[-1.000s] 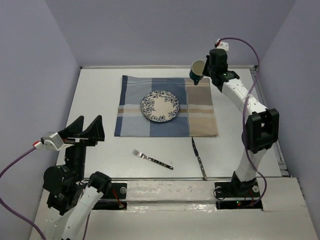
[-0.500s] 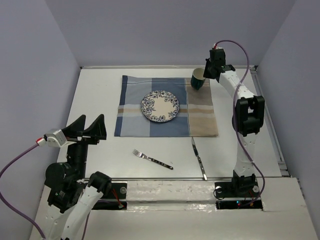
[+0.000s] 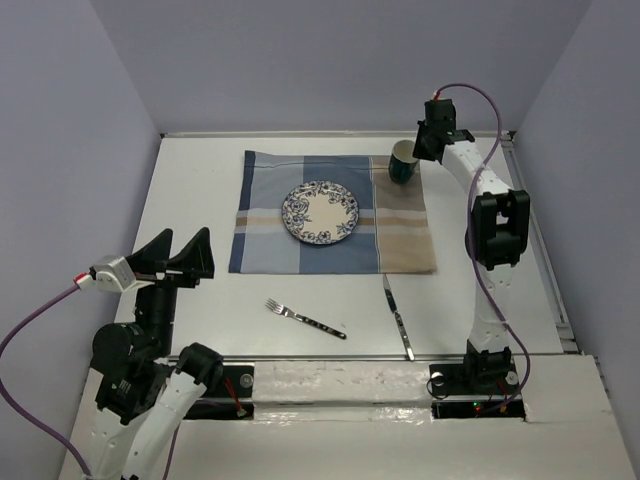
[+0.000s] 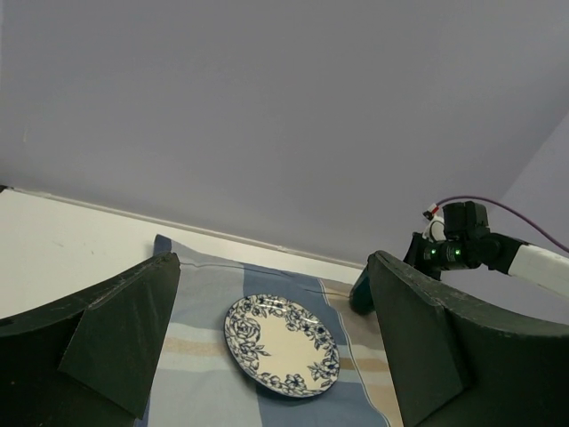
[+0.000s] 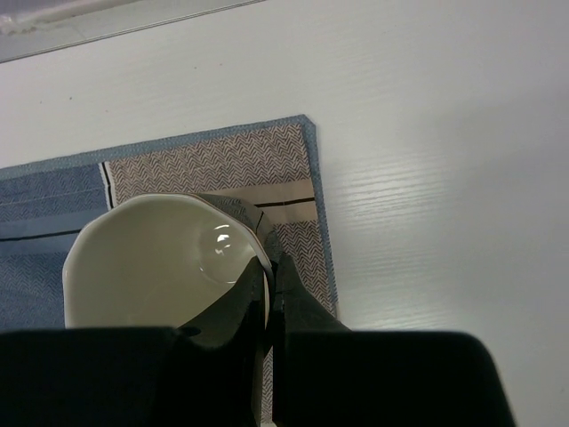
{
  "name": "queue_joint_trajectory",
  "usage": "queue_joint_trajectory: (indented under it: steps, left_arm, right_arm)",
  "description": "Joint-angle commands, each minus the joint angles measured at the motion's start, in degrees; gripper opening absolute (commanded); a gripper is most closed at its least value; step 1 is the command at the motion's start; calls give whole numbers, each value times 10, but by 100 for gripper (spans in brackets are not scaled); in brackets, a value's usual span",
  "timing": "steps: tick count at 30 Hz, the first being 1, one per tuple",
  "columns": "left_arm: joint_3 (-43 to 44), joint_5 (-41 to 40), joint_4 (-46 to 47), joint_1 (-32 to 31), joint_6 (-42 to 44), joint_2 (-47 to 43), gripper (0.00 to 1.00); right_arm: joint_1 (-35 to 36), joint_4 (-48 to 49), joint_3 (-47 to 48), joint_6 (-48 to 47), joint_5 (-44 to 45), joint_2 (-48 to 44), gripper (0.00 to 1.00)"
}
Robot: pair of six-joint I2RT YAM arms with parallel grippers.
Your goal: Set the dinner table for one person
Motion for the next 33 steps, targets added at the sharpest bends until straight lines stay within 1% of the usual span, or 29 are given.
queue_joint_trajectory:
  steps: [1, 5, 7, 8, 9, 10, 13, 14, 15, 16, 19, 21, 22, 23, 24, 25, 26, 27, 29, 30, 31, 32, 33]
  left_arm:
    - [-1, -2, 30, -2, 11, 18, 98]
    - [-1, -4, 29, -2, 12, 17, 98]
    - [-1, -4, 29, -2, 12, 17, 98]
    - [-1, -5, 29, -2, 13, 17, 98]
    - [-1, -5, 29, -2, 13, 18, 98]
    - [-1, -5, 29, -2, 12, 18, 98]
    - [-1, -5, 29, -2, 12, 18, 98]
    - [-1, -5, 29, -1, 12, 18, 98]
    - [-1, -5, 29, -2, 12, 18, 98]
    - [-1, -5, 29, -2, 12, 19, 98]
    - [-1, -3, 30, -2, 12, 19, 98]
    - [-1, -1, 30, -1, 12, 18, 98]
    - [-1, 1, 30, -1, 12, 18, 98]
    - [-1, 1, 30, 0, 12, 16, 98]
    - [-1, 1, 30, 0, 11, 14, 98]
    - [-1, 1, 30, 0, 11, 12, 98]
    - [-1, 2, 30, 0, 12, 10, 98]
    - [-1, 1, 31, -1, 10, 5, 98]
    - [-1, 3, 31, -2, 11, 3, 98]
    - [-2, 3, 30, -3, 11, -1, 98]
    - [-2, 3, 31, -8, 11, -5, 98]
    - [-2, 2, 31, -11, 12, -7, 98]
    - [-2, 2, 31, -14, 12, -9, 98]
  right_arm:
    - [-11, 40, 54, -3, -7, 3, 0]
    - [-11, 31, 67, -5, 0, 15, 0]
    - [-11, 29, 71, -7, -1, 17, 3]
    - [-11, 28, 75, -7, 0, 19, 9]
    - [-11, 27, 78, -7, 0, 21, 12]
    - [-11, 24, 81, -7, 3, 22, 21]
    - [-11, 18, 93, -9, 7, 23, 37]
    - [-11, 17, 95, -11, 8, 21, 48]
    - [-11, 16, 98, -12, 8, 17, 51]
    - [-11, 11, 104, -13, 7, 8, 56]
    - [-11, 10, 96, -9, -8, -22, 58]
    - [-11, 11, 58, 6, -39, -72, 59]
    - [-11, 20, 1, 14, -52, -94, 59]
    - [-4, 36, -43, 23, -72, -151, 59]
    - [2, 58, -96, 42, -81, -185, 59]
    - [10, 113, -154, 52, -88, -221, 59]
    - [21, 139, -214, 62, -94, -257, 60]
    - [48, 157, -325, 83, -112, -319, 60]
    - [86, 190, -423, 101, -110, -373, 60]
    - [104, 192, -509, 115, -96, -396, 60]
    - [139, 189, -547, 125, -75, -436, 59]
    - [154, 183, -614, 150, -67, -455, 59]
    - [166, 175, -615, 162, -62, -473, 59]
